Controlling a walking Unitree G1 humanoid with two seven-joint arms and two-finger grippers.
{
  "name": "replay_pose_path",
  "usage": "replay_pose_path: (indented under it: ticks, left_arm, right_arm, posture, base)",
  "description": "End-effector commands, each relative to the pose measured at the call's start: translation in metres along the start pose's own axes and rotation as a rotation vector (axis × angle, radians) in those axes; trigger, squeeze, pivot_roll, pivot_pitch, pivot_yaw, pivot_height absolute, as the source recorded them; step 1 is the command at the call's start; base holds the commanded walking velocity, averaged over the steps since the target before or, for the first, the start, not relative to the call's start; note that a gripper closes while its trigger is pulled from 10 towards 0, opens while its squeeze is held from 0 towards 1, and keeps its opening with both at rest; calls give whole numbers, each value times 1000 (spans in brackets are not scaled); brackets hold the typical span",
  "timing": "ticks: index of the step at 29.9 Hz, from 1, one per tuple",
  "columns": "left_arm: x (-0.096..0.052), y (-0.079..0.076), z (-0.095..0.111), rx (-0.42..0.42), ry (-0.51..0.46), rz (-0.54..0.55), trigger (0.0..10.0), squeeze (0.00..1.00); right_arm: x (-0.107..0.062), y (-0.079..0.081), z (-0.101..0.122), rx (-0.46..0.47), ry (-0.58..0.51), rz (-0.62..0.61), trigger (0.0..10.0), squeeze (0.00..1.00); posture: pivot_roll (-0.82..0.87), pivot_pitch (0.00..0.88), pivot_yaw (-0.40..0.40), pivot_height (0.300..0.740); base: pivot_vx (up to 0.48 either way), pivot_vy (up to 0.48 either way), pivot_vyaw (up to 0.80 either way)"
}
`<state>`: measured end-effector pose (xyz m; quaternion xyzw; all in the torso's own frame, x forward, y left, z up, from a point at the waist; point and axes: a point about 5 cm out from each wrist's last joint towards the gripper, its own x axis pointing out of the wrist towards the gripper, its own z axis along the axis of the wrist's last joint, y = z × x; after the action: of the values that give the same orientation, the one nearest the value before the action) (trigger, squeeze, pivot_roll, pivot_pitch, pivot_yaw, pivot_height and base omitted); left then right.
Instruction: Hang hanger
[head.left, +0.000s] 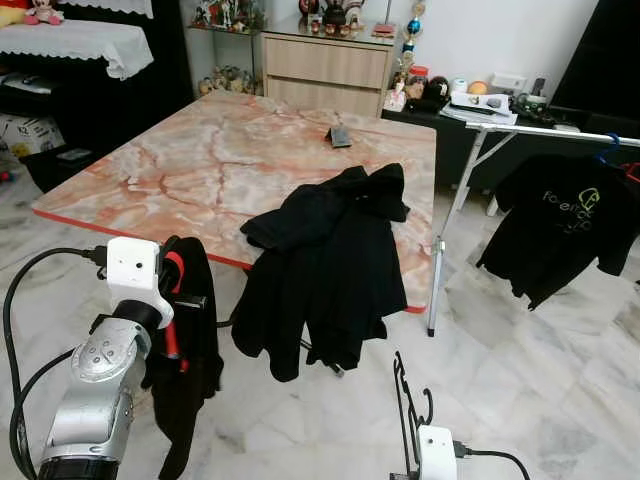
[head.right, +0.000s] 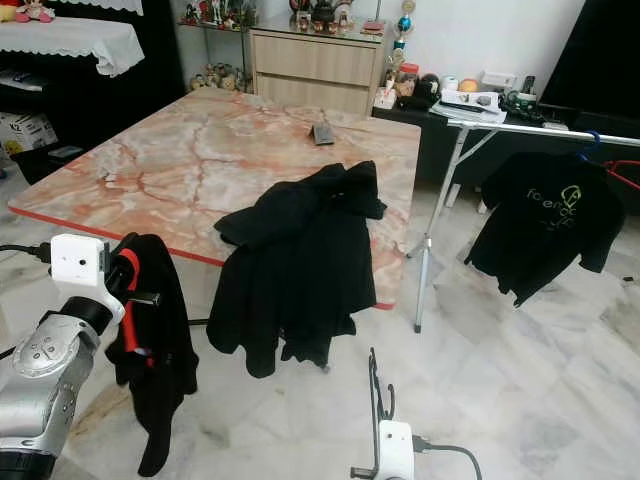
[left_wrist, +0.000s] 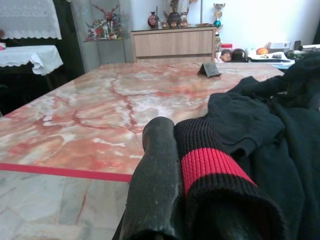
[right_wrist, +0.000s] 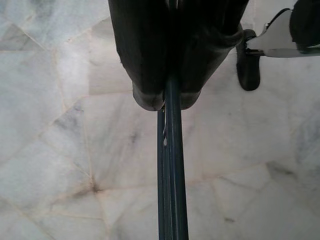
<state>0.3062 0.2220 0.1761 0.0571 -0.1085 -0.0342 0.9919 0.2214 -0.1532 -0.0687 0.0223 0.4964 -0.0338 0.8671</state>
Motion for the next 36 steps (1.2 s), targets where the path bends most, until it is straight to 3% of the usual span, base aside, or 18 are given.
replay_pose_path:
  ticks: [1, 15, 21, 24, 26, 30, 36]
  left_arm:
    - [4, 0, 13, 2, -51, -11, 10000, 0]
    - [5, -2, 17, -8, -63, -33, 10000, 0]
    - [5, -2, 18, -5, -67, -33, 10000, 0]
    - [5, -1, 19, -4, -69, -33, 10000, 0]
    - [6, -2, 19, -4, -70, -34, 10000, 0]
    - [7, -3, 21, -3, -75, -37, 10000, 0]
    - [9, -1, 26, 8, -91, -43, 10000, 0]
  right_arm:
    - [0, -4, 0, 11, 2, -23, 10000, 0]
    - [0, -4, -2, 93, -11, -70, 10000, 0]
    - [-1, -4, -6, 248, -9, -145, 10000, 0]
    - [-1, -2, -10, 423, -3, -203, 10000, 0]
    - [-2, -1, -12, 483, -5, -224, 10000, 0]
    - [-1, -3, -8, 371, -22, -212, 10000, 0]
    - [-1, -3, -9, 381, -17, -218, 10000, 0]
  posture:
    - [209, 17, -52, 740]
    - [211, 19, -50, 740]
    - [211, 19, -49, 740]
    - [208, 19, -48, 740]
    - [208, 19, -47, 740]
    - [210, 20, -47, 740]
    - [220, 22, -50, 740]
  base:
    - [0, 0, 0]
    - [105, 0, 0]
    - [328, 0, 0]
    - [333, 0, 0]
    - [332, 0, 0]
    - [334, 0, 0]
    - [356, 0, 0]
